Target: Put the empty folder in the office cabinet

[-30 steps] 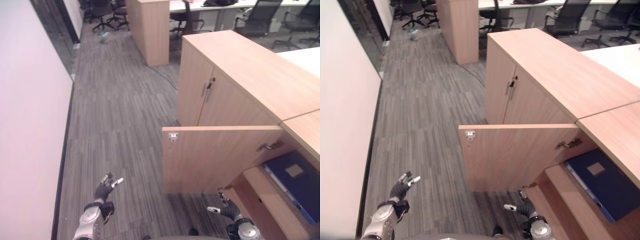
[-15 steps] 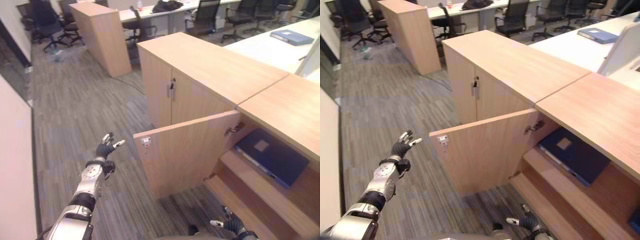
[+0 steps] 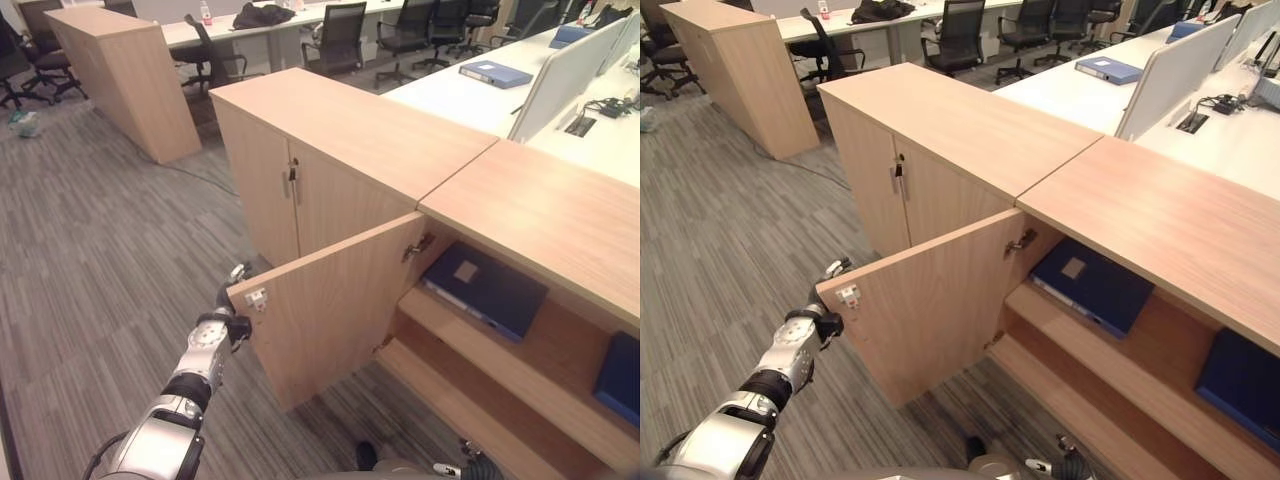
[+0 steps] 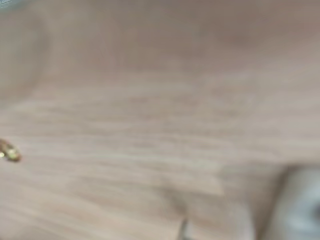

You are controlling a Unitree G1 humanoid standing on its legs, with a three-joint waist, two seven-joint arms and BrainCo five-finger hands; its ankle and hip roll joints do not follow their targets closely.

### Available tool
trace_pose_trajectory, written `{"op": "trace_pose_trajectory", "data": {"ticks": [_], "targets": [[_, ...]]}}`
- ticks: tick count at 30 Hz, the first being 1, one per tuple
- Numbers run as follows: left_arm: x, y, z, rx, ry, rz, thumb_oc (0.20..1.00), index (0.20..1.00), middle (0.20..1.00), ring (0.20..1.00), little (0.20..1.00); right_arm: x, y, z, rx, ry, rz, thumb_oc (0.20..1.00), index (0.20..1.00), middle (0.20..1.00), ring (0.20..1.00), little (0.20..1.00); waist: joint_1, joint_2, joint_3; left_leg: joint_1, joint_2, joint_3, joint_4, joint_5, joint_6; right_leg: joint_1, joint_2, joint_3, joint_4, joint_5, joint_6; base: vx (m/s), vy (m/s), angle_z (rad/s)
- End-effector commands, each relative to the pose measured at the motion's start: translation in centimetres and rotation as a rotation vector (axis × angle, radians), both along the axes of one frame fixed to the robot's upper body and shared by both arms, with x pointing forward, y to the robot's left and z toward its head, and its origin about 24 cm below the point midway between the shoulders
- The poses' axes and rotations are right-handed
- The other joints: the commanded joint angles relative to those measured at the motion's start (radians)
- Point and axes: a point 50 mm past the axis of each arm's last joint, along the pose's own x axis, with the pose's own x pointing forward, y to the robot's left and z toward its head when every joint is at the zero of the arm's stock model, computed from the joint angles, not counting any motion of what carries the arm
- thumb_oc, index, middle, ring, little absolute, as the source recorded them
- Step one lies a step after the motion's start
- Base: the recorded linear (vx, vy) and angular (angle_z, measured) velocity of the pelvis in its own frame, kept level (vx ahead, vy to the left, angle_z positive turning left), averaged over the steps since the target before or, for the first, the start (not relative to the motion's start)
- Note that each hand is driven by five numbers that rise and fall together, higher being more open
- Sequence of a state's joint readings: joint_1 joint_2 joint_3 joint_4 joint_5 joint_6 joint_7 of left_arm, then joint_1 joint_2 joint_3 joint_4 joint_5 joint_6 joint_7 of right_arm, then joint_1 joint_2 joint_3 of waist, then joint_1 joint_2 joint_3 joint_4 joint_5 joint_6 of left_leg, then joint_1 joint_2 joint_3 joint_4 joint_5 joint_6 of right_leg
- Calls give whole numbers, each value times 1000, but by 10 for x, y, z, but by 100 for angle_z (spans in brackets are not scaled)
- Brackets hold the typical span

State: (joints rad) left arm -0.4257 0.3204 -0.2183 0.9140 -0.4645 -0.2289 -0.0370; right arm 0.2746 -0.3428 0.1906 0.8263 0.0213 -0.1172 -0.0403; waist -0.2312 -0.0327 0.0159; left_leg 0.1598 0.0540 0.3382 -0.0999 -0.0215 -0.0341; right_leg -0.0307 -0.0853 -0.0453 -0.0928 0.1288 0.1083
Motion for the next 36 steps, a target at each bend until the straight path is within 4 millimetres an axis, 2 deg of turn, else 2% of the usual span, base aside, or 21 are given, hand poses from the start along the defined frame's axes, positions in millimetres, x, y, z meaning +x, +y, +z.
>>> {"op": "trace_pose_trajectory", "data": {"ticks": [1, 5, 6, 10, 11, 14, 15, 17, 18, 19, 20, 22, 23, 24, 25, 26, 28, 30, 32, 36], "targets": [[22, -44, 26, -48, -121, -162, 1000, 1000, 1000, 1000, 1000, 22, -5, 7, 8, -77, -33, 1000, 1000, 1000, 1000, 1000, -24, -5, 27, 30, 29, -35, 13, -20, -46, 57, -96, -1, 84, -36, 110, -29, 3, 6], [20, -50, 24, -52, -117, -187, 1000, 1000, 1000, 1000, 1000, 20, -4, 5, 10, -70, -42, 1000, 1000, 1000, 1000, 1000, -20, -10, 28, 27, 28, -37, 13, -20, -45, 58, -98, -5, 83, -33, 111, -14, 1, 3], [16, -63, 23, -76, -125, -244, 1000, 1000, 1000, 1000, 1000, 17, -3, 3, 19, -59, -56, 1000, 1000, 1000, 1000, 1000, -10, -15, 31, 21, 26, -50, 13, -19, -43, 61, -102, -16, 83, -31, 111, -30, 1, 5], [7, -78, 21, -105, -131, -323, 1000, 1000, 1000, 1000, 1000, 16, -2, 3, 29, -60, -82, 1000, 1000, 1000, 1000, 1000, 3, -18, 36, 14, 23, -65, 13, -18, -40, 63, -108, -29, 86, -32, 111, -27, 9, 13], [-3, -83, 18, -107, -129, -393, 1000, 1000, 1000, 1000, 1000, 18, -4, 3, 37, -70, -112, 1000, 1000, 1000, 1000, 1000, 14, -16, 42, 8, 19, -76, 13, -17, -37, 63, -113, -38, 89, -31, 113, -19, 19, 14], [-14, -85, 15, -101, -124, -466, 1000, 1000, 1000, 1000, 1000, 20, -6, 5, 45, -85, -140, 1000, 1000, 1000, 1000, 1000, 23, -15, 46, 3, 12, -85, 13, -18, -34, 64, -119, -45, 91, -30, 114, -36, 45, 10], [-24, -82, 14, -75, -121, -536, 1000, 1000, 1000, 1000, 1000, 22, -10, 6, 45, -100, -172, 1000, 1000, 1000, 1000, 1000, 32, -12, 58, -6, 7, -89, 13, -17, -31, 57, -127, -50, 96, -26, 119, -82, 72, 16], [-33, -75, 10, -49, -108, -564, 1000, 1000, 1000, 1000, 1000, 38, -12, 11, 47, -149, -183, 1000, 1000, 1000, 1000, 1000, 38, -12, 86, -21, 3, -77, 13, -15, -25, 16, -134, -41, 116, 4, 131, -131, 49, 6], [-33, -74, 11, -48, -108, -564, 1000, 1000, 1000, 1000, 1000, 38, -12, 11, 47, -149, -183, 1000, 1000, 1000, 1000, 1000, 40, -12, 85, -23, 3, -75, 13, -15, -25, 12, -134, -37, 117, 5, 132, -277, -39, -13], [-41, -58, 6, -29, -84, -546, 1000, 1000, 1000, 1000, 1000, 59, -13, 18, 46, -214, -199, 1000, 1000, 1000, 1000, 1000, 52, -6, 114, -49, 20, -30, 13, -2, -29, -47, -150, -47, 135, 69, 154, -245, -81, -21], [-45, -52, 1, -33, -63, -530, 1000, 1000, 1000, 1000, 1000, 64, -10, 19, 63, -228, -207, 1000, 1000, 1000, 1000, 1000, 59, -1, 117, -61, 32, -11, 13, 6, -33, -66, -157, -60, 144, 84, 154, -243, -84, -41], [-47, -47, 1, -30, -60, -518, 1000, 1000, 1000, 1000, 1000, 67, -9, 20, 69, -240, -209, 1000, 1000, 1000, 1000, 1000, 62, 7, 120, -71, 42, -2, 13, 16, -34, -86, -165, -70, 170, 82, 154, -103, -6, -101], [-50, -44, 1, -30, -56, -515, 1000, 1000, 1000, 1000, 1000, 71, -9, 22, 72, -255, -208, 1000, 1000, 1000, 1000, 1000, 69, 13, 123, -83, 46, 11, 13, 25, -31, -87, -170, -80, 193, 59, 152, -191, 59, -75], [-54, -39, 0, -29, -47, -516, 1000, 1000, 1000, 1000, 1000, 75, -9, 24, 70, -266, -202, 1000, 1000, 1000, 1000, 1000, 84, 19, 126, -91, 47, 29, 16, 30, -28, -75, -175, -107, 215, 27, 143, -262, 109, -33], [-68, -28, -4, -30, -18, -519, 1000, 1000, 1000, 1000, 1000, 83, -10, 28, 56, -287, -181, 1000, 1000, 1000, 1000, 1000, 131, 32, 126, -98, 59, 85, 28, 37, -21, -39, -204, -241, 271, -38, 115, -228, 71, -40], [-72, -24, -4, -45, -11, -516, 1000, 1000, 1000, 1000, 1000, 88, -8, 30, 54, -300, -169, 1000, 1000, 1000, 1000, 1000, 150, 31, 121, -102, 61, 122, 34, 44, -22, -13, -219, -316, 276, -47, 113, -183, 23, -101], [-82, -21, -11, -72, 17, -496, 1000, 1000, 1000, 1000, 1000, 94, -2, 30, 64, -307, -151, 1000, 1000, 1000, 1000, 1000, 176, 19, 103, -101, 55, 173, 40, 48, -21, 35, -230, -405, 242, -37, 115, -63, -41, -122], [-85, -21, -10, -93, 7, -479, 1000, 1000, 1000, 1000, 1000, 96, 1, 30, 71, -311, -147, 1000, 1000, 1000, 1000, 1000, 190, 21, 96, -95, 54, 199, 41, 52, -23, 50, -230, -423, 205, -37, 118, -14, -87, -84], [-87, -23, -11, -110, 10, -477, 1000, 1000, 1000, 1000, 1000, 96, 2, 30, 75, -313, -141, 1000, 1000, 1000, 1000, 1000, 187, 27, 94, -93, 55, 202, 42, 56, -26, 54, -222, -415, 188, -44, 116, 5, -112, -46], [-90, -28, -9, -145, -11, -467, 1000, 1000, 1000, 1000, 1000, 92, -2, 30, 68, -299, -129, 1000, 1000, 1000, 1000, 1000, 164, 69, 102, -82, 68, 196, 43, 69, -39, 73, -193, -367, 138, -65, 103, -12, -135, -36]]}}
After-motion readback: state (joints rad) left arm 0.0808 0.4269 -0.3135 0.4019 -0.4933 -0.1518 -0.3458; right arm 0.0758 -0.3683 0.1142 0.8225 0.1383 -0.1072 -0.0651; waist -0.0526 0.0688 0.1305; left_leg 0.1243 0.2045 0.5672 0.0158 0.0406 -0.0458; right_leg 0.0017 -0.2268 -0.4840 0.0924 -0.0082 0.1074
